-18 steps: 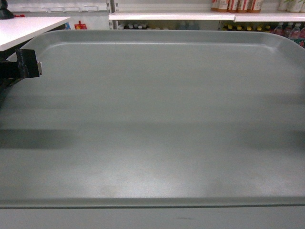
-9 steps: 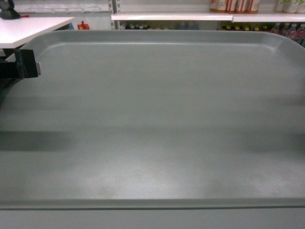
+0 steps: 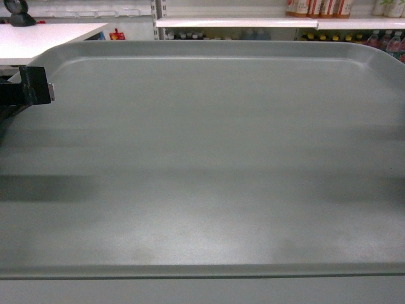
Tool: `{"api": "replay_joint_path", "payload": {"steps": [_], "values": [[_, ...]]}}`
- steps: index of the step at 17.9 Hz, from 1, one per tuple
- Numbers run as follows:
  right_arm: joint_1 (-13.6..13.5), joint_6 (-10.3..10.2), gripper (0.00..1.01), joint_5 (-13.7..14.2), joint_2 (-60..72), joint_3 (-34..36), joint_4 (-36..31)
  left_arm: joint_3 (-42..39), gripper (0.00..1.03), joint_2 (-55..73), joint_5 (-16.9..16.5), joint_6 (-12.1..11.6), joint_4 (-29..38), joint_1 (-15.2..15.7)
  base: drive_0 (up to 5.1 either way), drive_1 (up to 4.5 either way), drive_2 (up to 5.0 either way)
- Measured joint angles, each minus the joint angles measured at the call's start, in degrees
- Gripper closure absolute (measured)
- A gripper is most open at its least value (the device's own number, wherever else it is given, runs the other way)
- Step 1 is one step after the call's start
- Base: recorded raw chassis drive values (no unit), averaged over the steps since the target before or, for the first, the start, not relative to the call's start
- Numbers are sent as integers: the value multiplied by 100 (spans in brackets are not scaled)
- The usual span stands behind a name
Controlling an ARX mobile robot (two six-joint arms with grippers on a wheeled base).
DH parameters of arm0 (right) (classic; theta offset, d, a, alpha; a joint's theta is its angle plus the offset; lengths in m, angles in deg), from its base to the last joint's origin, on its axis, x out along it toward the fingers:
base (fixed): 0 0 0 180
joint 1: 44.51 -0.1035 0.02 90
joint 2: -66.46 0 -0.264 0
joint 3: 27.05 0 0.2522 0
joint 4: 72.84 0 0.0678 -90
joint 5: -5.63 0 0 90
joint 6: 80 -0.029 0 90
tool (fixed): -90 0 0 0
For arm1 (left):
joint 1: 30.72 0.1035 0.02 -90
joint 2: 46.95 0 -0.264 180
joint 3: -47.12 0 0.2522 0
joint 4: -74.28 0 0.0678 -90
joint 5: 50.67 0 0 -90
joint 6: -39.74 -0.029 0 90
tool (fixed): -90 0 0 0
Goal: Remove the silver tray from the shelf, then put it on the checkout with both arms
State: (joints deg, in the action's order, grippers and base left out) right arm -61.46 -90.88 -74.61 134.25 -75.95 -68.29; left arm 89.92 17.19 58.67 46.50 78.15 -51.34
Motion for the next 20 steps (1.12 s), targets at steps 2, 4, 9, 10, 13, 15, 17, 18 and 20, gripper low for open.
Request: {"api": "replay_joint_path", "payload": {"steps": [2,4,9,10,13,15,17,18,20], "values": [[2,0,98,2,0,0,-4,0,99,0,-2,0,11,-2,-510,235,235],[2,0,98,2,2,0,9,2,99,0,-2,0,-2,-2,-478,267,267],[-2,0,98,-4,9,0,-9,0,99,-2,-4,-2,17,4,-501,245,245],[2,0,98,-9,13,0,13,0,99,0,-4,-2,-7,4,-504,242,242],[2,0,98,-11,33,0,0,0,99,0,-2,-2,-4,4,-505,241,241],[2,0,98,-13,28,0,-26,0,99,0,-2,-2,2,4,-505,240,240],[2,0,98,-11,33,0,-2,0,99,0,0,-2,-2,4,-500,246,246],[2,0,98,-13,35,0,-15,0,99,0,-2,-2,0,4,-503,242,242],[2,0,98,-13,35,0,-4,0,99,0,-4,-2,-4,4,-503,242,242]]}}
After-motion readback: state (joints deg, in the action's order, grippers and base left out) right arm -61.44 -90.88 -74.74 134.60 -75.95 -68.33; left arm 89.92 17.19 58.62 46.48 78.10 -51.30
